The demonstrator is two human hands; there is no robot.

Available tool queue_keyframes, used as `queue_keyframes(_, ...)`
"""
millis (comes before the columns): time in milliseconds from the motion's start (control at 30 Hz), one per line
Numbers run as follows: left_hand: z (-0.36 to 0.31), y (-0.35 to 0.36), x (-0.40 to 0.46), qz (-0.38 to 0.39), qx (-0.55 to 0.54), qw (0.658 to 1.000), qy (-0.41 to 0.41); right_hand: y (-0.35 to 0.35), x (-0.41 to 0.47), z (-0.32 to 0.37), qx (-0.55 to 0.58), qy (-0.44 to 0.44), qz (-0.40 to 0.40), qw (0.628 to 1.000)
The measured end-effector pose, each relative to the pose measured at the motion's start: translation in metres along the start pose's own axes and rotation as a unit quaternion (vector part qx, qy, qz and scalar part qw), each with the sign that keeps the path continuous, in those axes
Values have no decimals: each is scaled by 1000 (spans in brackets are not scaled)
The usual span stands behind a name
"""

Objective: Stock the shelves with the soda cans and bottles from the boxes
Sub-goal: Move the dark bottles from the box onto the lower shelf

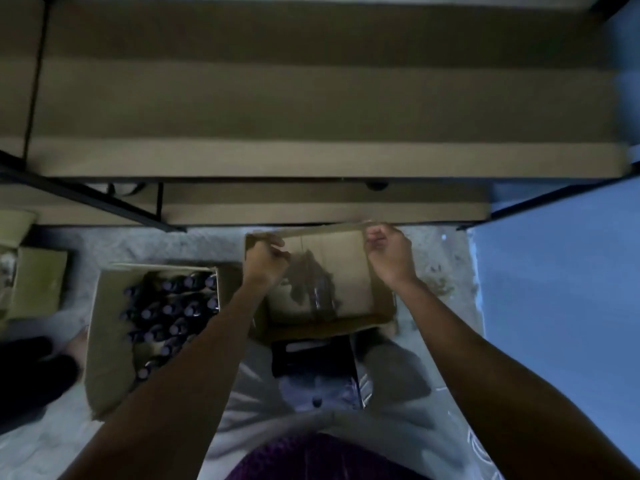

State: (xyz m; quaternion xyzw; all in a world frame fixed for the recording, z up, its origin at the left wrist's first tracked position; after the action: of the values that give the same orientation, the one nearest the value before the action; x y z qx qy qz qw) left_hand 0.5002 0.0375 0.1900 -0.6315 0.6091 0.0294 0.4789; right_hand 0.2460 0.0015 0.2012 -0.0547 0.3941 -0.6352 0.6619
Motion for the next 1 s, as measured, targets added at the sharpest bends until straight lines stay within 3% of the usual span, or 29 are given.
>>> queue_keyframes(200,88,65,49,19,12,994,-110,45,37,-89,-66,45,41,996)
queue_keyframes(467,182,125,118,-26,70,984,-163,99,94,-196,-179,78,30,980)
queue_keyframes(633,226,144,153,-30,72,968,-237,131,111,-262,-279,192,59,939)
queue_keyframes(767,249,144,165,-44,-3,970,-238,149,109,-299,-243,254,55,935)
queue_keyframes(867,257,137,161,-121,-91,956,-252,150,110,-306,-243,243,10,939)
queue_keyframes(1000,258,134,162,-139,-49,953,-266,141,120,-309,-175,248,-64,951)
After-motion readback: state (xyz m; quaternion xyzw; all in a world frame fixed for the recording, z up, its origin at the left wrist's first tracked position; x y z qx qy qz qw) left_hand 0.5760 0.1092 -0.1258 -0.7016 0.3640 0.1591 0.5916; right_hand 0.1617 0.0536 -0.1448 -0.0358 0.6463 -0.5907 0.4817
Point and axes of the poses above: each hand's wrist, its own x-axis towards the middle knuckle, its own y-axis out of the palm, z = x × y, the point moved 5 cm from there along x, towards the middle knuckle
